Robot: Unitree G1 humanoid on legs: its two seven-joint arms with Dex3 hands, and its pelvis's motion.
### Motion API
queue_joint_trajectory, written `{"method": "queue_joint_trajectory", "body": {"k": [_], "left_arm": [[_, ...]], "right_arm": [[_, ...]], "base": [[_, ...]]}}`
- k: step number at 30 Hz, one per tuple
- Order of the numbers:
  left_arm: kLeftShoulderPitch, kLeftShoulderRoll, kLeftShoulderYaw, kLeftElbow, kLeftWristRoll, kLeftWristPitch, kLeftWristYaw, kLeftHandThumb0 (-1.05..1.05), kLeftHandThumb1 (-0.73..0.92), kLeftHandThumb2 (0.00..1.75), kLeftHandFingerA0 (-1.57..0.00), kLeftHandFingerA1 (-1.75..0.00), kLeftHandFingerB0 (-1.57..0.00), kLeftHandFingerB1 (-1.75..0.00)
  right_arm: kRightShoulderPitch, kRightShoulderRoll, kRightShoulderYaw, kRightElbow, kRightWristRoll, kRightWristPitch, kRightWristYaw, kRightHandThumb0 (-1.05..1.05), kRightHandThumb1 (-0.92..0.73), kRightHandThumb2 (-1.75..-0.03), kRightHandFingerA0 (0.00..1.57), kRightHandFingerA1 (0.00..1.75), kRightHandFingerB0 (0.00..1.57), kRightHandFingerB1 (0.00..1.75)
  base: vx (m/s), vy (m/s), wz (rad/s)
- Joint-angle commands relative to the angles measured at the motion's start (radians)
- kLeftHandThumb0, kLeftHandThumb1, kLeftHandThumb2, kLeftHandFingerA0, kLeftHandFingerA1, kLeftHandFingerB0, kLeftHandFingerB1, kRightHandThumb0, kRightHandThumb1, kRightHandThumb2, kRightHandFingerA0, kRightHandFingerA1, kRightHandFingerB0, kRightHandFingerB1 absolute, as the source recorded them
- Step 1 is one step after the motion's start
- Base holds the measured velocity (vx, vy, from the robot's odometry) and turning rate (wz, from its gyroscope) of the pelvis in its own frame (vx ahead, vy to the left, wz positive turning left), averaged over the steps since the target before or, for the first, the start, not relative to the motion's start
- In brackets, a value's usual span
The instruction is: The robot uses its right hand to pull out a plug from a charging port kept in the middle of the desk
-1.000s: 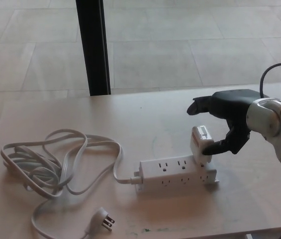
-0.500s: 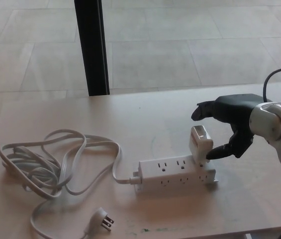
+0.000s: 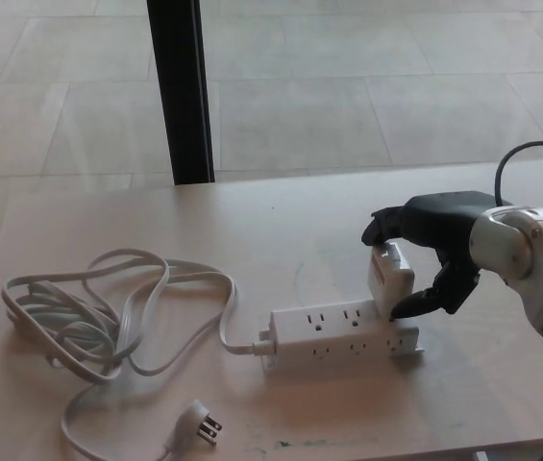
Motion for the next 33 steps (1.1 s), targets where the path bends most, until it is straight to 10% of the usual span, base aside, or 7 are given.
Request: {"method": "queue_joint_trajectory", "body": {"k": [1,7,8,9,15,16,33], "left_arm": [[0.002,0.013,0.001,-0.001,-0.008,-0.006,0.007,-0.91,0.92,0.85,-0.62,-0.55,-0.19,-0.37],[0.015,0.011,0.003,-0.024,-0.011,-0.008,-0.001,-0.95,0.91,0.86,-0.64,-0.57,-0.2,-0.37],[0.017,0.011,0.002,-0.027,-0.011,-0.008,-0.002,-0.87,0.85,1.21,-0.57,-0.62,-0.16,-0.47],[0.016,0.011,0.002,-0.024,-0.01,-0.012,-0.002,-0.95,0.91,0.86,-0.65,-0.57,-0.21,-0.39],[0.001,0.011,0.003,-0.008,-0.01,-0.007,0.011,-0.94,0.91,0.86,-0.67,-0.57,-0.21,-0.38],[-0.003,0.012,0.004,0.001,-0.011,-0.012,0.007,-0.95,0.91,0.86,-0.66,-0.57,-0.21,-0.38],[0.004,0.004,0.01,0.001,-0.012,-0.02,0.016,-0.96,0.91,0.86,-0.68,-0.57,-0.21,-0.37]], "right_arm": [[0.028,-0.02,-0.016,0.028,-0.012,-0.003,0.004,-0.78,-0.54,-0.62,0.71,1.67,0.29,0.37],[0.026,-0.016,-0.019,0.047,-0.018,-0.017,-0.006,-0.81,-0.56,-0.58,0.72,1.67,0.3,0.38],[0.025,-0.015,-0.017,0.041,-0.02,-0.014,-0.002,-0.79,-0.57,-0.58,0.71,1.65,0.3,0.37],[0.024,-0.014,-0.015,0.037,-0.023,-0.013,0.002,-0.78,-0.54,-0.61,0.67,1.59,0.3,0.35],[0.026,0.009,-0.015,0.035,-0.008,-0.034,-0.003,-0.83,-0.52,-0.91,0.96,1.41,0.4,0.49],[0.027,0.013,-0.014,0.034,-0.009,-0.035,-0.005,-0.71,-0.58,-0.63,0.73,1.59,0.46,0.4],[0.046,0.041,0.001,0.03,-0.052,0.0,-0.036,-0.54,-0.74,-0.61,0.74,1.06,0.61,0.53]], "base": [[0.0,0.0,0.0],[0.0,0.0,0.0],[0.0,0.0,0.0],[0.0,0.0,0.0],[0.0,0.0,0.0],[0.0,0.0,0.0],[0.0,0.0,0.0]]}}
